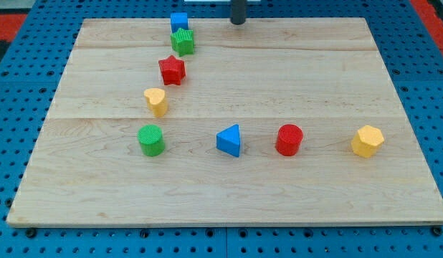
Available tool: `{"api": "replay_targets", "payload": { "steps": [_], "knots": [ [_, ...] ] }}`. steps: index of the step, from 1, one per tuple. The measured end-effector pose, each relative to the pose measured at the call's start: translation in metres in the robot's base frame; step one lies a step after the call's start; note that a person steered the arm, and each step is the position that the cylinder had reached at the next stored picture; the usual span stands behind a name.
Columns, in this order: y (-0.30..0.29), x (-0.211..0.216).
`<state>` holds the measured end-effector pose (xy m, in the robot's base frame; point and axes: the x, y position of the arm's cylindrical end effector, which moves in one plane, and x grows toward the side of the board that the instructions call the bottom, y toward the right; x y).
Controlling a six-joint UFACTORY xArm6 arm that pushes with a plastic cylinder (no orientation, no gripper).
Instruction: Nudge yellow heart towards blue triangle
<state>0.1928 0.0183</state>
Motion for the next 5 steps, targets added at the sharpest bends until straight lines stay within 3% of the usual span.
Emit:
{"api": "replay_targets", "payload": {
  "steps": [3,5],
  "knots": [
    [-0.121,0.006],
    [-0.129,0.1]
  ]
}}
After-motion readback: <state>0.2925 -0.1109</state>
